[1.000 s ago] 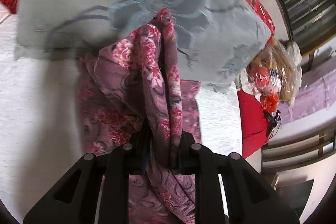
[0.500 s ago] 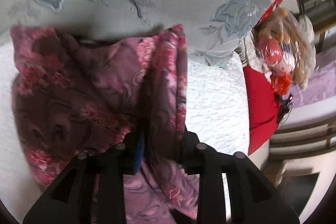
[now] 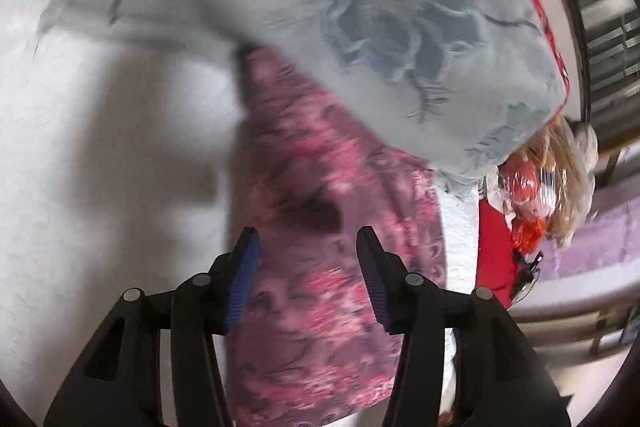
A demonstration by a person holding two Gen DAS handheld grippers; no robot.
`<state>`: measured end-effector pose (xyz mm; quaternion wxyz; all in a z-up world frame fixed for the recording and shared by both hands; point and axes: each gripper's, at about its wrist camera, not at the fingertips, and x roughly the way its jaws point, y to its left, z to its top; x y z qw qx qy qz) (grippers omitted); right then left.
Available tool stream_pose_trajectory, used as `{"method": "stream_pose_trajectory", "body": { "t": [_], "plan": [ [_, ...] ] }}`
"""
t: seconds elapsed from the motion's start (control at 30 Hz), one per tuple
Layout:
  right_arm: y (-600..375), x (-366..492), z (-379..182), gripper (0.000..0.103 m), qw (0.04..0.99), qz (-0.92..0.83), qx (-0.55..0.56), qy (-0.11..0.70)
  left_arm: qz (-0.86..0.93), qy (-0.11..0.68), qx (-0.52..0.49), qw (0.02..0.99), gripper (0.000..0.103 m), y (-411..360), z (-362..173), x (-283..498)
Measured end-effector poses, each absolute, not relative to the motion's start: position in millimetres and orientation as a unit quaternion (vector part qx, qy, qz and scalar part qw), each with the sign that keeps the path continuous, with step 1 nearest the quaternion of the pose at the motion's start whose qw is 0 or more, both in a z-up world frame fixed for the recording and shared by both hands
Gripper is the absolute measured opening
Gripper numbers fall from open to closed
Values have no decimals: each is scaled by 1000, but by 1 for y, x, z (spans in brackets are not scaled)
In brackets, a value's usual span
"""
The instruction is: Fold small clothes
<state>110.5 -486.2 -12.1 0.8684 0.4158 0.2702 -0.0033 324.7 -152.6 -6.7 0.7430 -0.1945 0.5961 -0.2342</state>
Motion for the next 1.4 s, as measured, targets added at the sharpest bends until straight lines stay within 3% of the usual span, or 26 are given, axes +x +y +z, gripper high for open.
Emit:
{"method": "stream_pose_trajectory", "body": {
  "t": [0.2, 0.23, 0.27, 0.43, 0.57, 0.6, 0.67, 0.73, 0.8, 0.83, 0.87, 0.9, 0.97, 1.03, 1.17, 1.3, 1.37, 1.4],
  "plan": [
    [-474, 227, -30, 54, 845, 29, 382, 372, -248, 609, -205, 725, 49, -156, -31, 310],
    [-471, 236, -31, 45, 843, 29, 372, 386, -252, 608, -205, 725, 51, -157, -30, 310],
    [-469, 240, -30, 14, 849, 32, 359, 386, -256, 606, -208, 724, 51, -157, -28, 311],
    [-474, 238, -6, 9, 896, 17, 317, 310, -250, 581, -184, 752, 54, -166, -23, 318],
    [-490, 255, -58, 3, 855, -51, 314, 410, -227, 605, -176, 743, 58, -171, -49, 325],
    [-492, 247, -52, 4, 860, -49, 327, 388, -228, 603, -185, 742, 58, -168, -48, 324],
    [-491, 231, -37, 16, 870, -46, 323, 371, -234, 603, -188, 739, 57, -161, -42, 318],
    [-485, 210, -24, 18, 878, -1, 316, 360, -246, 597, -182, 742, 57, -151, -32, 302],
    [-479, 187, -18, 38, 883, 28, 308, 353, -256, 585, -175, 749, 59, -146, -27, 283],
    [-477, 178, -22, 62, 880, 32, 305, 363, -257, 581, -168, 754, 60, -144, -27, 271],
    [-475, 170, -29, 66, 877, 21, 299, 375, -254, 580, -163, 757, 61, -145, -30, 262],
    [-475, 167, -35, 63, 874, 15, 294, 386, -250, 584, -155, 756, 62, -151, -35, 254],
    [-474, 159, -42, 9, 869, 34, 289, 400, -243, 595, -143, 753, 62, -162, -47, 244],
    [-472, 147, -36, 8, 883, 24, 289, 370, -237, 576, -106, 775, 62, -169, -39, 234],
    [-463, 161, -40, 9, 877, -5, 245, 413, -224, 585, -74, 776, 62, -187, -36, 227],
    [-461, 141, -21, 27, 880, 19, 265, 394, -217, 587, -68, 777, 62, -190, -36, 220],
    [-463, 126, -23, 44, 876, 17, 268, 402, -215, 591, -73, 774, 62, -192, -36, 220],
    [-463, 120, -28, 45, 872, 15, 268, 411, -213, 591, -75, 774, 62, -187, -37, 217]
  ]
}}
